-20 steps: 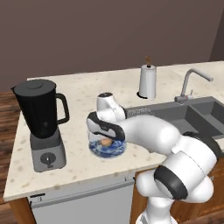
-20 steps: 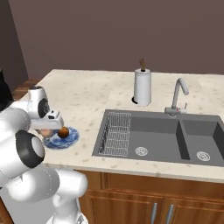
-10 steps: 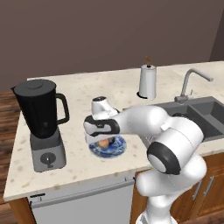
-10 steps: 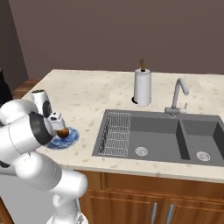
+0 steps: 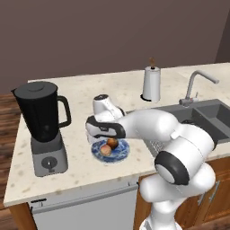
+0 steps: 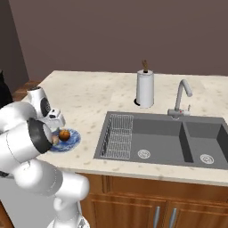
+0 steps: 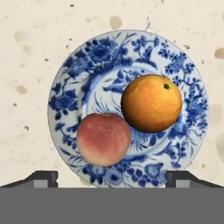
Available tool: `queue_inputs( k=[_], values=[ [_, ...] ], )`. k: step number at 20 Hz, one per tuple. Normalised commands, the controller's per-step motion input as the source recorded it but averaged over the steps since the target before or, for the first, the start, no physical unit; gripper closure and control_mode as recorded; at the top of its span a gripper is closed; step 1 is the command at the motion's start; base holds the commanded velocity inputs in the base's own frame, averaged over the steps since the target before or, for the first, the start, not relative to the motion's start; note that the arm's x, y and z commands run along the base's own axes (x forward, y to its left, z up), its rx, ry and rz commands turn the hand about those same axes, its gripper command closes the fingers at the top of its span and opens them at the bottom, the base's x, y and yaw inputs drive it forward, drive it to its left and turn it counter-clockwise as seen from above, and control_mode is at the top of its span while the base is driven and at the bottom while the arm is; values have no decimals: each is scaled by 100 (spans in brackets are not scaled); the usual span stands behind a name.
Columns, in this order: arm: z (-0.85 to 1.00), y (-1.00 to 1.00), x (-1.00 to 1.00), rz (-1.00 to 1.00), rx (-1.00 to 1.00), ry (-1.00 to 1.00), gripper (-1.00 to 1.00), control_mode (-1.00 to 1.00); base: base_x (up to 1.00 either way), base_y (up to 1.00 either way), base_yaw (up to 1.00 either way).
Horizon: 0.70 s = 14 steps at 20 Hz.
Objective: Pick the peach and orange from the fridge and place them on the plate next to the blender to make a fruit smoothie.
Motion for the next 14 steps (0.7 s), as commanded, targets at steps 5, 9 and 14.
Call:
queue_inputs(
  k=[5,9,14],
  values=[
    [37,-91,-94,0,12,-24,-100,-100,0,0,0],
    [16,-100,-100,0,16,-30,-100,-100,0,0,0],
    [0,-100,-100,0,15,-32,-100,-100,0,0,0]
  ],
)
